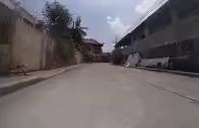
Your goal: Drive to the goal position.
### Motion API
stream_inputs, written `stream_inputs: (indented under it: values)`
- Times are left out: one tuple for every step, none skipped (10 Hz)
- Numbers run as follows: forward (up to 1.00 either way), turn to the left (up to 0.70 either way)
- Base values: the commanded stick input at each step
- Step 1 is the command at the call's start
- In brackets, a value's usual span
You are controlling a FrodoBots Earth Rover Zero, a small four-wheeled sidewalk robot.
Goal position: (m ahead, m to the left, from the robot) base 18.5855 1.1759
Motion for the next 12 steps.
stream_inputs:
  values:
    - [1.0,0.0]
    - [1.0,0.0]
    - [1.0,0.0]
    - [1.0,0.0]
    - [1.0,0.0]
    - [1.0,0.0]
    - [1.0,-0.01]
    - [1.0,-0.02]
    - [1.0,0.0]
    - [1.0,0.0]
    - [1.0,0.0]
    - [1.0,0.0]
